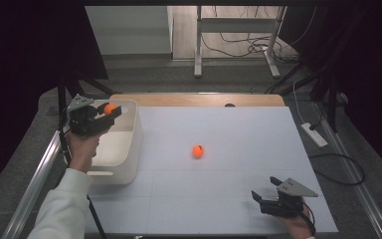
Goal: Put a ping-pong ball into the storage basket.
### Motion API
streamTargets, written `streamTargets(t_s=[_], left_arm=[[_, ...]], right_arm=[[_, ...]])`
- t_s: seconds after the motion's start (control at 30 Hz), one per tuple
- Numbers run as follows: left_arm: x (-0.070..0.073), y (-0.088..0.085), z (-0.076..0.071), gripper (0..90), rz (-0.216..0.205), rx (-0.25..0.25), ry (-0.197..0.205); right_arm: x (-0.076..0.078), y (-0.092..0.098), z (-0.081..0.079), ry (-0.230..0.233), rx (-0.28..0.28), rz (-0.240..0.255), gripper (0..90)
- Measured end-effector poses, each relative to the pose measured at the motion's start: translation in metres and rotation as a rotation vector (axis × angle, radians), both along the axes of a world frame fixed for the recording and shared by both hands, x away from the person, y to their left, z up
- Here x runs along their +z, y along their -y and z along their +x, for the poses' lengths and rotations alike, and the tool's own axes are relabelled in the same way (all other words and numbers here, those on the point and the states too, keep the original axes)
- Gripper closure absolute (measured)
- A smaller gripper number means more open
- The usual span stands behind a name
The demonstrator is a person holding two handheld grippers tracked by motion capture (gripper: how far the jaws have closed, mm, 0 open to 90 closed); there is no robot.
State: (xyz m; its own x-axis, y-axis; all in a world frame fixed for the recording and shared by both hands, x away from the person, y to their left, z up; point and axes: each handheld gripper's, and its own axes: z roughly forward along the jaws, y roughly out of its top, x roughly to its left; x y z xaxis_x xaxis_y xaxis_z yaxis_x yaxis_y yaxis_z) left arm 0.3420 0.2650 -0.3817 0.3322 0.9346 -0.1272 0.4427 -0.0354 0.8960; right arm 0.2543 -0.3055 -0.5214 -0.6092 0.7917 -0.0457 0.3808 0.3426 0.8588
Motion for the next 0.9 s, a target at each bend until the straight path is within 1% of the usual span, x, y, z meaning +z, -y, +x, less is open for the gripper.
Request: streamTargets(t_s=[0.13, 0.27, 0.37, 0.4, 0.53, 0.57, 0.73, 0.77, 0.9], left_arm=[[-0.001, -0.001, 0.003, 49.8, 0.007, 0.006, -0.01], [-0.004, -0.003, 0.008, 49.9, 0.014, 0.013, -0.031], [-0.007, -0.004, 0.013, 49.8, 0.024, 0.016, -0.061], [-0.007, -0.004, 0.013, 49.8, 0.024, 0.016, -0.061], [-0.011, -0.005, 0.02, 49.8, 0.036, 0.018, -0.096], [-0.011, -0.005, 0.02, 49.8, 0.036, 0.018, -0.096], [-0.015, -0.005, 0.027, 49.8, 0.044, 0.023, -0.126], [-0.015, -0.005, 0.027, 49.7, 0.044, 0.023, -0.126], [-0.019, -0.005, 0.032, 49.7, 0.05, 0.019, -0.158]], right_arm=[[0.0, 0.0, 0.0, -0.001, 0.0, -0.001, 14.2], [0.0, 0.0, 0.0, -0.002, 0.001, -0.001, 14.3], [0.0, 0.0, 0.0, -0.002, 0.0, 0.0, 14.3], [0.0, 0.0, 0.0, -0.002, 0.0, 0.0, 14.3], [-0.001, 0.0, 0.0, -0.004, 0.001, 0.0, 14.3], [-0.001, 0.0, 0.0, -0.004, 0.001, 0.0, 14.3], [-0.001, 0.0, 0.0, -0.003, 0.0, -0.001, 14.4], [-0.001, 0.0, 0.0, -0.003, 0.0, -0.001, 14.4], [-0.001, 0.0, 0.0, -0.004, 0.0, -0.002, 14.4]])
